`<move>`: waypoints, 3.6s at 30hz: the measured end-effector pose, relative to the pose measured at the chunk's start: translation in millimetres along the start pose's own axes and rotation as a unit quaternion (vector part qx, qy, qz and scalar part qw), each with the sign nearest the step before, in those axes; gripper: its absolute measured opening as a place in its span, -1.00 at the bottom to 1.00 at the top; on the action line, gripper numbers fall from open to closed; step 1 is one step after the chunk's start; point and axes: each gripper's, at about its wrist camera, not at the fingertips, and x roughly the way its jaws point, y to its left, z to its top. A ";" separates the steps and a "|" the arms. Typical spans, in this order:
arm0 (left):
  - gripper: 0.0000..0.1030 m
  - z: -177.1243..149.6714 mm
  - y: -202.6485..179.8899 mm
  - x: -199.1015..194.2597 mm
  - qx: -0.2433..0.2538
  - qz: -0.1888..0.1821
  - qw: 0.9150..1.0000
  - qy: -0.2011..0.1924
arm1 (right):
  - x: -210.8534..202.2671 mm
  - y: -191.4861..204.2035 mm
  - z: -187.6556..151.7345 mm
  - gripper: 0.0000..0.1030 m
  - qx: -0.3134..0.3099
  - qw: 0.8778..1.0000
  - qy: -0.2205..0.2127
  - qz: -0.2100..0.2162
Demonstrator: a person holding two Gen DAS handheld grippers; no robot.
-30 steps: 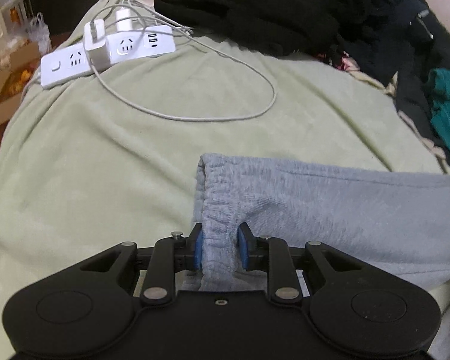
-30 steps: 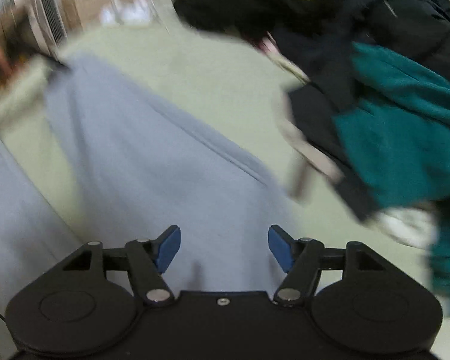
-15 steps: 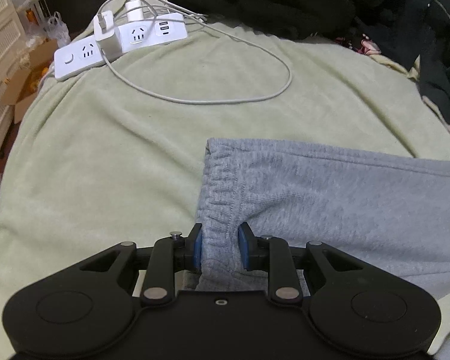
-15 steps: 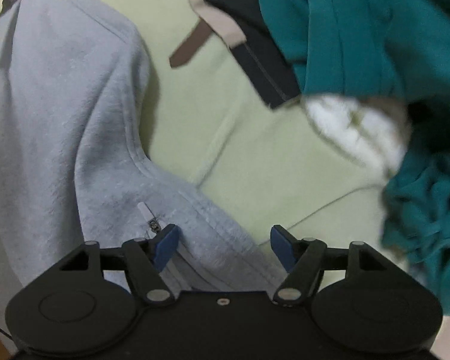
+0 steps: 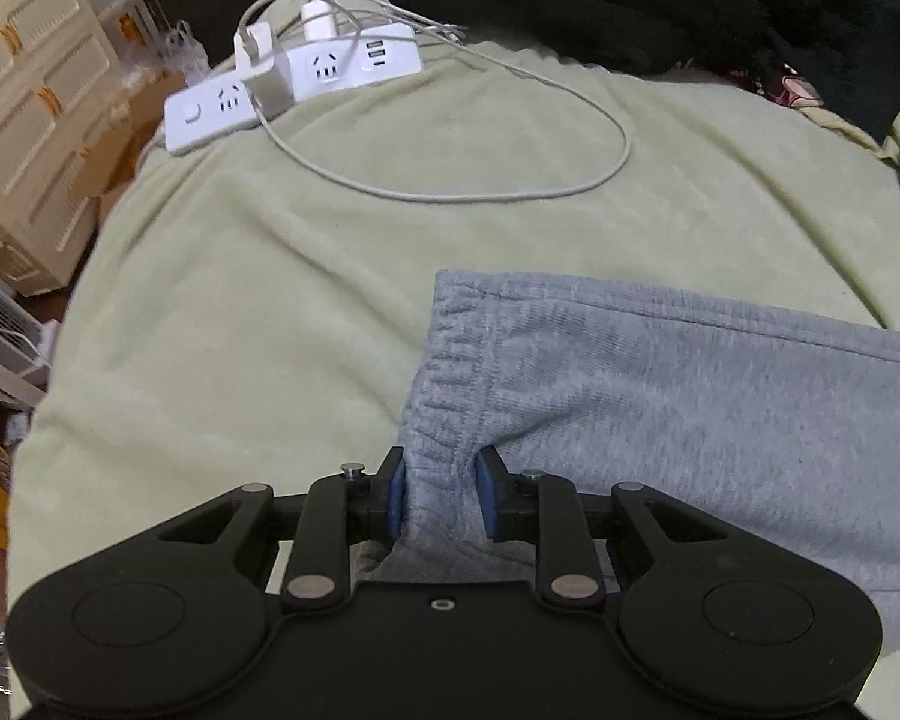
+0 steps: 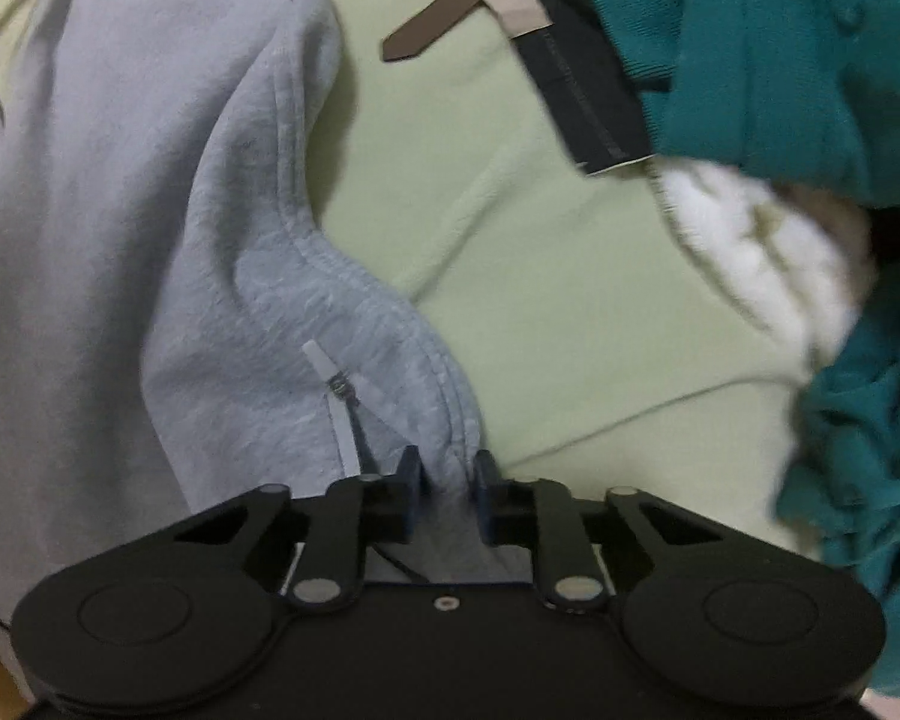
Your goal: Fold clothes
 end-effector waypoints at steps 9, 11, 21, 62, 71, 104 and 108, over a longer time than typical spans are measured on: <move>-0.50 6.6 -0.9 -13.2 -0.001 0.010 1.000 -0.014 | 5.5 -14.9 -8.4 -0.79 0.016 0.992 -0.009 -0.122; -0.50 13.5 -2.0 -13.3 0.000 0.010 1.000 -0.016 | 10.1 -12.8 -8.0 -0.79 0.018 0.990 -0.011 -0.140; -0.51 19.7 -6.6 6.4 0.033 0.015 0.999 0.011 | 24.4 -26.9 2.1 -0.78 0.061 0.983 -0.018 -0.171; -0.70 -66.8 -29.0 -10.9 0.012 -0.189 0.982 0.016 | 7.0 223.6 89.1 -0.55 0.360 0.900 -0.245 0.031; -0.70 -62.9 -14.2 -6.5 -0.024 -0.207 0.978 0.016 | 11.0 224.7 86.9 -0.49 0.410 0.877 -0.249 0.030; 0.83 -145.0 -40.7 -130.1 -0.137 -0.102 0.984 -0.050 | -54.3 258.0 -94.8 0.99 0.502 0.784 -0.362 0.045; 0.83 -167.2 -34.9 -146.5 -0.108 -0.064 0.991 -0.050 | -68.6 265.1 -160.1 0.99 0.538 0.773 -0.335 -0.011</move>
